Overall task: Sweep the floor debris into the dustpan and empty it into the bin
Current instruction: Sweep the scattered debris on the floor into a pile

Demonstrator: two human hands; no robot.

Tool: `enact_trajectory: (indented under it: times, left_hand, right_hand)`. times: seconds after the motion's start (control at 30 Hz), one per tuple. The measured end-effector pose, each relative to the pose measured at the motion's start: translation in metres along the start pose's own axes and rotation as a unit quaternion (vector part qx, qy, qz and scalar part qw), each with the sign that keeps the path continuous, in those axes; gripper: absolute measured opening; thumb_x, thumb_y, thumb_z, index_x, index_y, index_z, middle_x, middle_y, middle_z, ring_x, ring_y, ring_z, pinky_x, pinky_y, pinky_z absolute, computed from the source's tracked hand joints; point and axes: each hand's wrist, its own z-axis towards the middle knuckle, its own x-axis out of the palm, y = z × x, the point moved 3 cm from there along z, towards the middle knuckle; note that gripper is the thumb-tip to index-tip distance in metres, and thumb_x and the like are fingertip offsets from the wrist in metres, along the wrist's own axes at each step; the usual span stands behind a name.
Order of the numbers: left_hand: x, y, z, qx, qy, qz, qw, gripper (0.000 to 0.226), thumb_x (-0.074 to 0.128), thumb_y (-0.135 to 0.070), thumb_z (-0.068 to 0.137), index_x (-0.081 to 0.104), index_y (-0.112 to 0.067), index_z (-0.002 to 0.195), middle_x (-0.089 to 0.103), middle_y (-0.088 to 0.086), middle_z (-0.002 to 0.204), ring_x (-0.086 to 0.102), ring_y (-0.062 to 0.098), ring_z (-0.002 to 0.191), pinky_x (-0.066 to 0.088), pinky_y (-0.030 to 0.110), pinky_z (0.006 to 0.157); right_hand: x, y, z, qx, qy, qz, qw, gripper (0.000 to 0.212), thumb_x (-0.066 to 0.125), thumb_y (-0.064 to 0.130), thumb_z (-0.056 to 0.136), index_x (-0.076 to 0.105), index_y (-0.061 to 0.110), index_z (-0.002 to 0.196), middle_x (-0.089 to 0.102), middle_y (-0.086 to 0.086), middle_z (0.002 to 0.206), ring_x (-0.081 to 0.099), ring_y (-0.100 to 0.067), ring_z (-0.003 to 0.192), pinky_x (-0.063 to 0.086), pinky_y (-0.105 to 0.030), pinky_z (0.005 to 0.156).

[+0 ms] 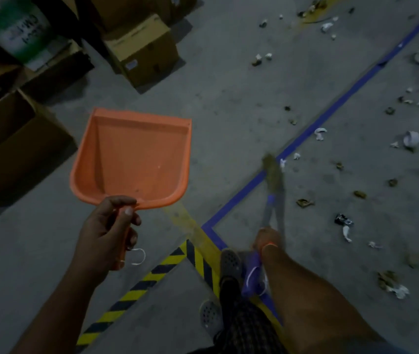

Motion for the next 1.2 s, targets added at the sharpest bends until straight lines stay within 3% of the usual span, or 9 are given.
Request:
enact_trajectory:
  times: [0.2,0.4,0.57,0.63,0.73,0.87,1.03,1.13,1.2]
  left_hand:
    - [0.05,-0.029,0.06,0.021,0.06,0.005,0.998,0.013,0.051,-0.008,0.105,0.06,-0.009,0.114,0.062,0.013,0.085,0.053,0.024,0.054,0.045,0.027,0.048]
    - [0.085,-0.061,0.102,0.045,0.109,0.014,0.993,0.013,0.05,-0.007,0.105,0.06,-0.006,0.114,0.063,0.01,0.083,0.053,0.025,0.055,0.045,0.029,0.048]
    - [0.095,-0.083,0.138,0.062,0.135,0.019,0.989,0.013,0.051,-0.008,0.105,0.06,-0.008,0.114,0.063,0.011,0.084,0.053,0.025,0.055,0.044,0.029,0.049]
    - [0.094,-0.087,0.155,0.058,0.141,0.021,0.988,0.013,0.051,-0.007,0.106,0.06,-0.008,0.115,0.063,0.012,0.084,0.053,0.025,0.054,0.044,0.029,0.048]
    - [0.092,-0.096,0.187,0.056,0.149,0.016,0.987,0.013,0.051,-0.007,0.106,0.061,-0.01,0.113,0.063,0.011,0.083,0.053,0.023,0.053,0.045,0.029,0.047]
    - [0.088,-0.114,0.241,0.057,0.159,0.002,0.986,0.012,0.051,-0.007,0.106,0.061,-0.011,0.112,0.063,0.011,0.083,0.053,0.022,0.052,0.045,0.029,0.047]
    - [0.073,-0.143,0.312,0.071,0.169,-0.002,0.983,0.013,0.05,-0.007,0.106,0.061,-0.011,0.111,0.063,0.009,0.082,0.053,0.022,0.052,0.045,0.029,0.047]
    - [0.068,-0.159,0.353,0.082,0.174,0.003,0.981,0.013,0.051,-0.007,0.106,0.061,-0.012,0.11,0.064,0.009,0.082,0.054,0.022,0.052,0.045,0.031,0.047]
    - [0.066,-0.167,0.376,0.084,0.179,0.007,0.98,0.013,0.051,-0.007,0.105,0.062,-0.013,0.109,0.063,0.01,0.083,0.054,0.022,0.052,0.045,0.031,0.048]
  right_hand:
    - [-0.049,-0.001,0.016,0.01,-0.111,0.046,0.993,0.033,0.041,0.02,0.1,0.065,-0.001,0.109,0.066,-0.024,0.109,0.064,-0.04,0.099,0.052,-0.041,0.086]
    - [-0.025,0.03,0.026,-0.08,-0.004,0.077,0.994,0.035,0.043,0.028,0.098,0.061,0.019,0.127,0.068,-0.022,0.101,0.067,-0.039,0.082,0.058,-0.044,0.074]
    - [-0.03,0.083,0.022,-0.082,0.073,0.061,0.992,0.034,0.048,0.032,0.098,0.063,0.013,0.122,0.07,-0.018,0.099,0.068,-0.035,0.077,0.057,-0.034,0.065]
    - [-0.036,0.092,0.029,-0.073,0.092,0.042,0.992,0.034,0.052,0.025,0.097,0.062,0.003,0.121,0.069,-0.021,0.106,0.068,-0.037,0.088,0.058,-0.043,0.078]
    - [-0.059,0.096,0.039,-0.031,0.069,0.012,0.997,0.035,0.049,0.017,0.098,0.056,0.004,0.129,0.06,-0.017,0.127,0.059,-0.033,0.115,0.05,-0.029,0.088]
    - [-0.088,0.088,0.077,0.013,0.015,-0.084,0.996,0.048,0.058,0.027,0.093,0.051,0.005,0.135,0.052,-0.013,0.139,0.049,-0.028,0.129,0.041,-0.033,0.105]
    - [-0.106,0.147,0.097,0.071,-0.069,0.073,0.992,0.029,0.045,0.015,0.098,0.061,0.001,0.118,0.062,-0.013,0.124,0.059,-0.031,0.114,0.045,-0.024,0.088]
    - [-0.107,0.213,0.095,0.051,-0.13,0.191,0.971,0.023,0.05,0.014,0.095,0.066,-0.001,0.103,0.067,-0.021,0.106,0.065,-0.035,0.094,0.054,-0.039,0.084]
    - [-0.106,0.259,0.098,0.019,-0.1,0.202,0.974,0.027,0.045,0.019,0.098,0.064,0.001,0.105,0.066,-0.016,0.099,0.064,-0.03,0.09,0.052,-0.035,0.081]
